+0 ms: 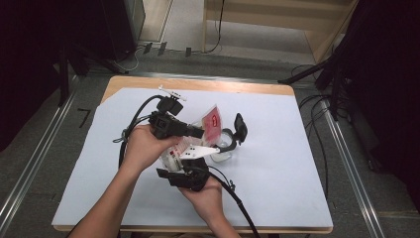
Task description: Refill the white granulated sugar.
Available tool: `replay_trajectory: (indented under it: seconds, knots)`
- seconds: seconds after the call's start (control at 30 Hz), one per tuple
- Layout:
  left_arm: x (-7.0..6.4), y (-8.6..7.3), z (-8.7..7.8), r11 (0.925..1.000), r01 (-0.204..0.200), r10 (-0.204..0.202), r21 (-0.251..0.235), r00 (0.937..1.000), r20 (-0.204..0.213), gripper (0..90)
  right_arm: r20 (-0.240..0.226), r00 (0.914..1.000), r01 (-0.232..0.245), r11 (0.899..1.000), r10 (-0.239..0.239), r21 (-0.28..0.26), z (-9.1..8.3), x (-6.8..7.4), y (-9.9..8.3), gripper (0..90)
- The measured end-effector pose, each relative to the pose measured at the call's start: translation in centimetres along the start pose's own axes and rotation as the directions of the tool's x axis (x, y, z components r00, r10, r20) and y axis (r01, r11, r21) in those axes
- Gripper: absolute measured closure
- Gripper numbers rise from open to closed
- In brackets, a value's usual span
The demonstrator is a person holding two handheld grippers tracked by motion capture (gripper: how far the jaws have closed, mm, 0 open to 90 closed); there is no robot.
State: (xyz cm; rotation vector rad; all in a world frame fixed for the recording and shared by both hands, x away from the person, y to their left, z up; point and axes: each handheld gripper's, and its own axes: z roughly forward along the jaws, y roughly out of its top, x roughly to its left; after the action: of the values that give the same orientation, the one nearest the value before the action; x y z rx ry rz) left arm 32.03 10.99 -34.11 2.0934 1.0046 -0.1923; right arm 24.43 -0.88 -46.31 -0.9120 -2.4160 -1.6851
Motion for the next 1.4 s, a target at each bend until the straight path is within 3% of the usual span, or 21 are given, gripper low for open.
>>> replay_trajectory:
  seconds: [0.13, 0.23, 0.43, 0.67, 1.0, 1.4]
  knots:
    - [0.0, 0.2, 0.0, 0.9998, 0.017, -0.017, -0.007, 0.9998, 0.005, 81.3, 0.030, 0.9976, 0.062, 0.998, -0.063, 0.024, 0.1, 0.3, 0.2, 57.4]
    - [-0.2, 0.4, 0.2, 0.9998, 0.018, -0.018, 0.007, 0.9998, -0.002, 81.1, 0.046, 0.9959, 0.077, 0.997, -0.079, 0.030, 0.2, 0.5, 0.3, 62.2]
    - [-0.6, 1.1, 0.3, 0.9998, 0.002, -0.001, 0.020, 0.9999, -0.015, 79.6, 0.032, 0.9978, 0.058, 0.998, -0.058, 0.005, -0.1, 0.4, 0.6, 62.5]
    - [-0.4, 1.7, 0.5, 0.9988, 0.016, -0.015, 0.046, 0.9997, -0.018, 78.7, -0.001, 0.9995, 0.033, 0.999, -0.033, 0.000, -0.1, 0.1, 0.9, 60.3]
    - [-0.6, 1.7, 0.7, 0.9992, 0.006, -0.005, 0.039, 0.9999, -0.016, 77.4, 0.021, 0.9994, 0.026, 1.000, -0.026, -0.002, -0.1, 0.3, 0.8, 62.7]
    - [-0.9, 1.5, 0.3, 0.9997, -0.013, 0.013, 0.018, 0.9996, -0.024, 74.7, 0.016, 0.9998, 0.009, 1.000, -0.009, -0.016, -0.2, 0.0, 0.8, 62.7]
